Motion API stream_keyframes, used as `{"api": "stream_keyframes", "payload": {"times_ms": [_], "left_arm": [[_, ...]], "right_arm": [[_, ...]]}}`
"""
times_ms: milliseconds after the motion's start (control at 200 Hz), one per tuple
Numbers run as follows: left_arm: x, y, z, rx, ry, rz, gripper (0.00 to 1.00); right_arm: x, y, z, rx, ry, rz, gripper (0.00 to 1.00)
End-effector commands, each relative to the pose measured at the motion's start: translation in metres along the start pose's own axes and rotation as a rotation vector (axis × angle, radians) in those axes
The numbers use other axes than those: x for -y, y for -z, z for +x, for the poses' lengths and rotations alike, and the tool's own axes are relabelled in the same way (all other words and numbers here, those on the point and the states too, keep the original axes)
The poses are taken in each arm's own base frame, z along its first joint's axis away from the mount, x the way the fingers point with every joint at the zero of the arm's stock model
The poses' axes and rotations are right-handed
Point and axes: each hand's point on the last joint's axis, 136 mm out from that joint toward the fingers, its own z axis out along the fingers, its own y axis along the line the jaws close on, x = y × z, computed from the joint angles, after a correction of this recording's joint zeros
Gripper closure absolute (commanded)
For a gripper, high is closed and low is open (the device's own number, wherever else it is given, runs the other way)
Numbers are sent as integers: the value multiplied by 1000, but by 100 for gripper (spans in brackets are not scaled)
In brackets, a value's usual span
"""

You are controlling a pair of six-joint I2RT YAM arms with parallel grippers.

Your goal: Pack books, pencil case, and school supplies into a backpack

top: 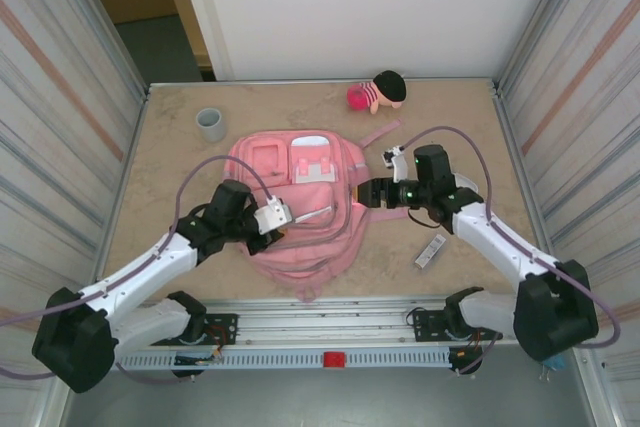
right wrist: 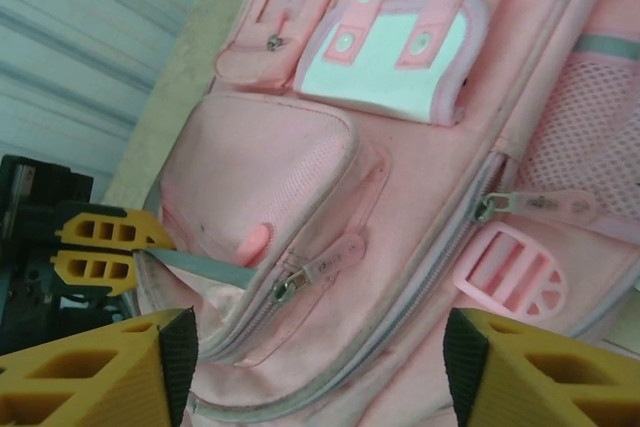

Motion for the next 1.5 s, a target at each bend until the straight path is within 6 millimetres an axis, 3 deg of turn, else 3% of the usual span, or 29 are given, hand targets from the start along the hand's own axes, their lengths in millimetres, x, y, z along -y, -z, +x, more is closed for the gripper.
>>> {"api": "stream_keyframes", "payload": {"times_ms": [0, 326, 516, 626, 892, 1087, 1173, 1268, 1493], "left_arm": [[-4, 12, -35, 169, 96, 65, 96], [-11, 11, -37, 232, 179, 123, 97], [-16, 12, -37, 243, 187, 105, 97], [-22, 14, -36, 247, 193, 89, 97], [-26, 16, -36, 255, 204, 84, 97], [-26, 17, -38, 267, 203, 88, 97], [-26, 18, -40, 271, 200, 87, 97], [-26, 18, -40, 276, 197, 85, 97], [-26, 18, -41, 277, 196, 86, 97]], "right_arm": [[-21, -9, -21, 8, 46, -93, 29], [-29, -52, -27, -106, 55, -285, 27], [-38, -75, -13, -212, 54, -371, 28], [-43, -69, 4, -267, 47, -395, 30], [-62, -30, 35, -348, 48, -438, 38], [-62, -31, 30, -336, 52, -436, 48], [-56, -36, 27, -330, 54, -409, 47], [-47, -41, 24, -320, 48, -368, 38], [-33, -47, 18, -313, 18, -330, 41]]}}
